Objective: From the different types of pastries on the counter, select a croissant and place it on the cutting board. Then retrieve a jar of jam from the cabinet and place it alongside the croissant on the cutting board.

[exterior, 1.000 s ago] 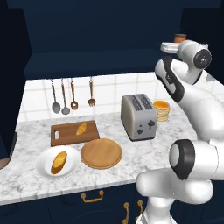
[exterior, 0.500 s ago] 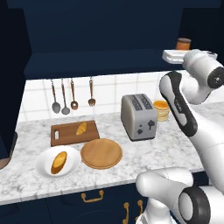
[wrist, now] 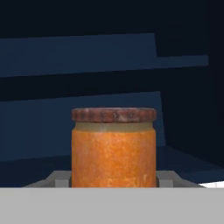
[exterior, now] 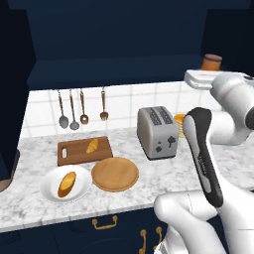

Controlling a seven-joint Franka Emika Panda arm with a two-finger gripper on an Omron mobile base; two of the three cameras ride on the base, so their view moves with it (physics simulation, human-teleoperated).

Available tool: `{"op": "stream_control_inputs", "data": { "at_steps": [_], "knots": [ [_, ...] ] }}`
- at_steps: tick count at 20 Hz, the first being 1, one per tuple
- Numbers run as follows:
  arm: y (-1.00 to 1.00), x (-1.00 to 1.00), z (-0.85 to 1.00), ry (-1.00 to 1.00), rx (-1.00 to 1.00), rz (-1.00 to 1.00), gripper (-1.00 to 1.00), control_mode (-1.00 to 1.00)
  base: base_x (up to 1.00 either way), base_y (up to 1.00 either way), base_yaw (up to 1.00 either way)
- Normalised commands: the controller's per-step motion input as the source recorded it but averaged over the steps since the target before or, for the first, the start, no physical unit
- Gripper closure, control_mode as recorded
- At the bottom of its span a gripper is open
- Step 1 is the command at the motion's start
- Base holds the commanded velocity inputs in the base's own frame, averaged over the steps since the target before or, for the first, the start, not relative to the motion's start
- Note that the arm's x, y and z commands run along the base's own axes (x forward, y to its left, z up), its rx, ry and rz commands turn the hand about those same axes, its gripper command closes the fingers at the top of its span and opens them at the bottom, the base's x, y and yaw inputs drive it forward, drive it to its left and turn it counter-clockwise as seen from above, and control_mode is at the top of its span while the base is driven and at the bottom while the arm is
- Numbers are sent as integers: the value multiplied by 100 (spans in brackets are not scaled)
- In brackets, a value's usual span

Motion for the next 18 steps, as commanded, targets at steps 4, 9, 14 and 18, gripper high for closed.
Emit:
{"op": "stream_control_inputs", "data": {
  "at_steps": [4,9,14,18],
  "knots": [
    [36,-100,0,0,1,5,100,-100,0,0,0],
    [37,-100,0,7,1,9,100,-100,0,0,0],
    [34,-100,0,6,1,14,100,-100,0,0,0],
    [35,-94,-12,14,1,12,100,-100,0,0,0]
  ]
}}
